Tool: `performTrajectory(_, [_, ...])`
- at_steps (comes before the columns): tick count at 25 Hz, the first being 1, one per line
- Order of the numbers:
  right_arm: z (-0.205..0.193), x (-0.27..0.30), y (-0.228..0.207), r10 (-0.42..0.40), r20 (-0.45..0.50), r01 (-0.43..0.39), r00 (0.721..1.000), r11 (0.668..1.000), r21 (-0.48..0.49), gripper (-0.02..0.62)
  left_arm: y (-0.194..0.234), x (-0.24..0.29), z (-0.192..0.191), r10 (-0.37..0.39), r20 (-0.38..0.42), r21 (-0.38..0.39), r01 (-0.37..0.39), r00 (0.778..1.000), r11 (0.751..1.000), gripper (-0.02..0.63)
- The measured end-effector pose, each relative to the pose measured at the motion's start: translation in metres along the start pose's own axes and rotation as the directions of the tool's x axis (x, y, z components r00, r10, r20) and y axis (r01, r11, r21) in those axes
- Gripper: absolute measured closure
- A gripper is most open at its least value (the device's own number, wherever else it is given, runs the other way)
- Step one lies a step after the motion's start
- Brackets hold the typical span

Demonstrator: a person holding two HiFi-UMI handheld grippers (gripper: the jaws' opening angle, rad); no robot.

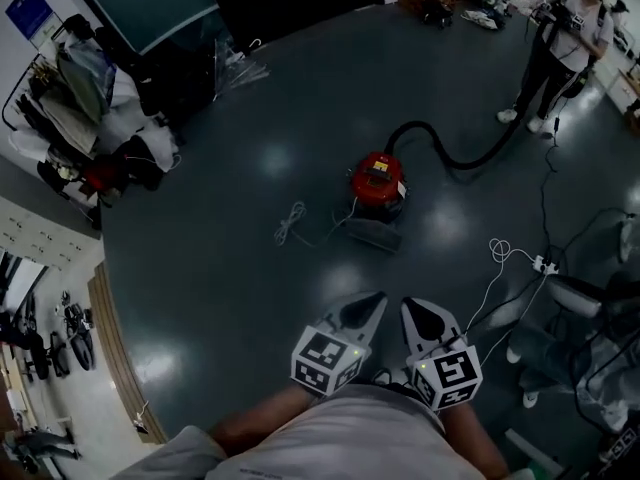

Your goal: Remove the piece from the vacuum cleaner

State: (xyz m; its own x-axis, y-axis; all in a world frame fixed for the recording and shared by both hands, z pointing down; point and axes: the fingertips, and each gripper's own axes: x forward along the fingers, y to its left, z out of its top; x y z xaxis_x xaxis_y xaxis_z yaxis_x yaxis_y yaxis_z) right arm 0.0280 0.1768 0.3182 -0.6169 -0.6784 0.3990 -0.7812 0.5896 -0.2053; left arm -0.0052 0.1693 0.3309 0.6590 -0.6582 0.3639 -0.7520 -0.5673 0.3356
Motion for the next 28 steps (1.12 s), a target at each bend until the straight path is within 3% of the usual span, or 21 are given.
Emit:
performTrajectory(9, [0.024, 0.125, -0.062, -0.082, -0.075, 0.083, 0.994, 0.997, 0.005, 0.578, 0.121, 0.079, 0.026, -0.077, -0.112, 0.087, 0.087, 0.991, 0.992, 0.598])
performTrajectory(14, [0.016, 0.163, -0.108, -0.104, -0.089, 0.108, 0.991, 0.993, 0.047, 0.578, 0.173, 0.145, 0.007, -0.11, -0.175, 0.171, 0.14, 0.978, 0.975, 0.598])
performTrajectory(17, [-0.004, 0.195, -0.136, -0.101, -0.116, 0.107, 0.988, 0.993, 0.044, 0.578, 0.2, 0.195, -0.023, -0.151, -0.22, 0.229, 0.201, 0.964, 0.953, 0.598])
performTrajectory(19, [-0.02, 0.219, -0.155, -0.092, -0.129, 0.1, 0.987, 0.993, 0.057, 0.577, 0.222, 0.233, -0.056, -0.169, -0.281, 0.269, 0.247, 0.945, 0.931, 0.59])
performTrajectory(22, [-0.037, 0.255, -0.183, -0.046, -0.098, 0.054, 0.994, 0.995, 0.08, 0.578, 0.259, 0.296, -0.12, -0.152, -0.409, 0.342, 0.306, 0.9, 0.889, 0.501])
performTrajectory(25, [-0.061, 0.281, -0.206, -0.004, -0.07, 0.012, 0.998, 0.993, 0.119, 0.578, 0.295, 0.353, -0.189, -0.117, -0.509, 0.376, 0.343, 0.853, 0.861, 0.492])
performTrajectory(28, [-0.095, 0.31, -0.232, 0.004, -0.065, 0.005, 0.998, 0.991, 0.137, 0.578, 0.325, 0.403, -0.252, -0.079, -0.59, 0.451, 0.409, 0.804, 0.794, 0.49])
